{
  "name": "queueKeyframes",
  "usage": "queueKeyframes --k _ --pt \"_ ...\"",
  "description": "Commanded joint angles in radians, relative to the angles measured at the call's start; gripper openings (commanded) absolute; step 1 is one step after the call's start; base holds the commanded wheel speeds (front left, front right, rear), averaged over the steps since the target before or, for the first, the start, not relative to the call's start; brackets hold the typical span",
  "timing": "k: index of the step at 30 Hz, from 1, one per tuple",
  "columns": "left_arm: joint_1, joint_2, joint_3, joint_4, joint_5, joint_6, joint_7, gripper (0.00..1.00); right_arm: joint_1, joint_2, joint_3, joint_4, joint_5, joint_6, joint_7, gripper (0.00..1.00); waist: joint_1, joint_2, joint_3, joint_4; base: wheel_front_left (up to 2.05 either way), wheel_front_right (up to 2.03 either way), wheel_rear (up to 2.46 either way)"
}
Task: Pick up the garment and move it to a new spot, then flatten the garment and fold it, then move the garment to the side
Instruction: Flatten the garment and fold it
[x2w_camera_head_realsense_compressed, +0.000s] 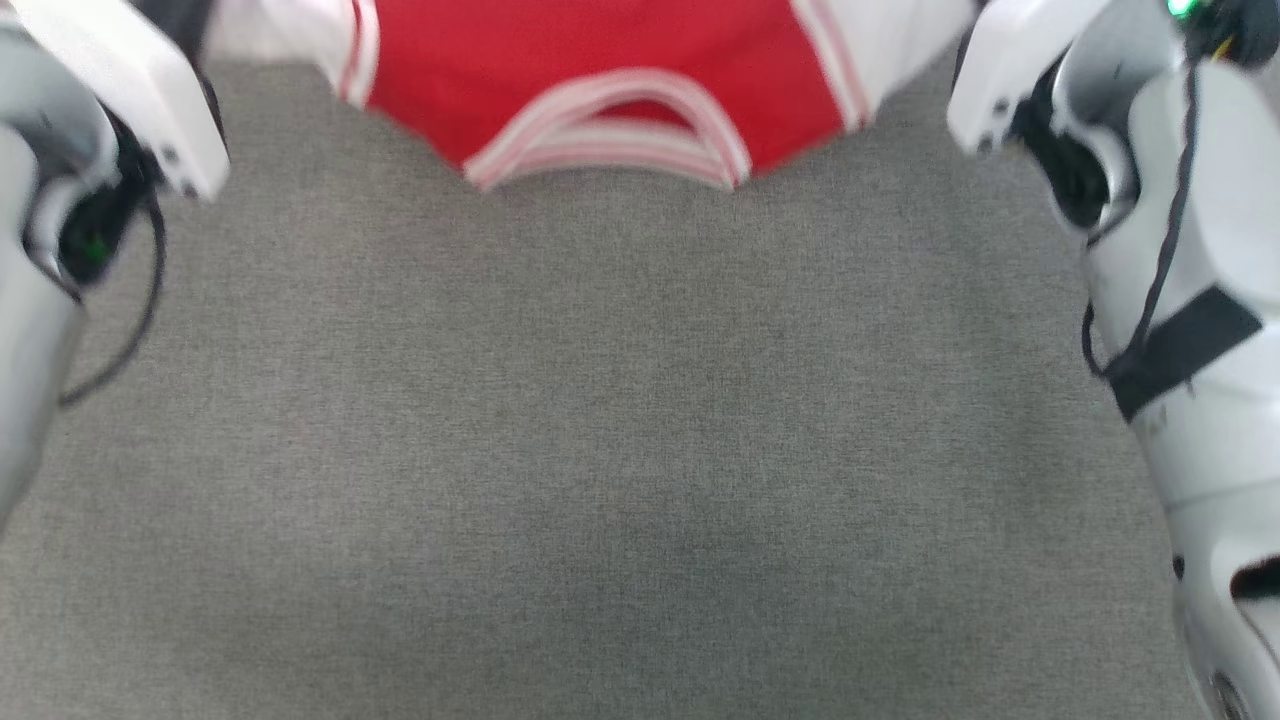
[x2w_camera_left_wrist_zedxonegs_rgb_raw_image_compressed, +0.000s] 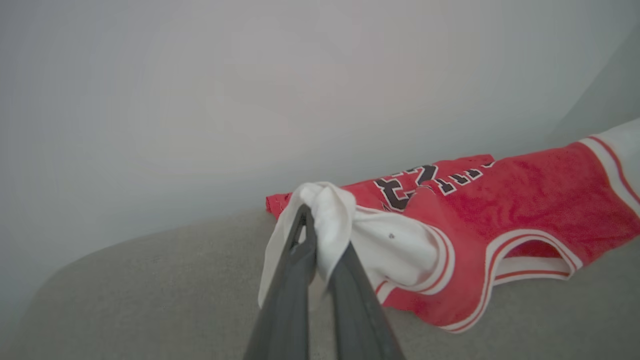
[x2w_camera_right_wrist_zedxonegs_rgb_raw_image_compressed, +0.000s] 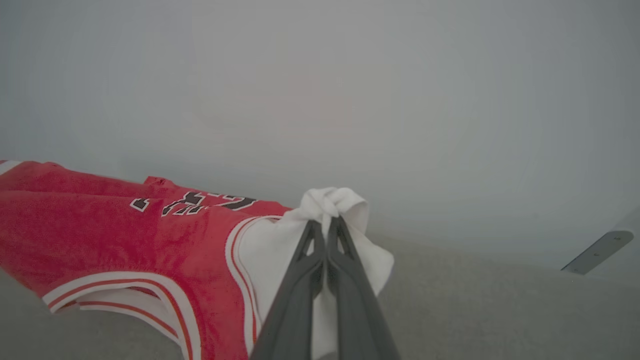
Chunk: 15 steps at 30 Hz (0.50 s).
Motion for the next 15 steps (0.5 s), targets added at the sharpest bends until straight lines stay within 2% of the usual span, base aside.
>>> queueKeyframes --k 1,5,11,15 --pt "0.035 0.013 -0.022 0.000 -0.016 0.000 0.032 0.00 0.034 -0.013 0.014 -0.008 0.024 0.000 0.049 0.00 0.0000 0.0000 -0.010 0.000 0.00 0.00 0.00" --pt "0.123 0.042 -0.058 -0.032 -0.107 -0.001 0.141 0.00 0.139 -0.041 0.055 -0.074 0.111 0.000 0.189 0.00 0.0000 0.0000 -0.035 0.001 0.00 0.00 0.00" --pt "0.258 0.106 -0.076 -0.128 -0.201 0.001 0.246 0.00 0.303 -0.095 0.047 -0.230 0.180 0.000 0.342 0.00 0.0000 0.0000 -0.064 0.003 0.00 0.00 0.00" --pt "0.351 0.161 -0.074 -0.238 -0.248 0.043 0.291 0.00 0.424 -0.122 0.025 -0.351 0.206 0.000 0.456 0.00 0.0000 0.0000 -0.087 0.007 0.00 0.00 0.00"
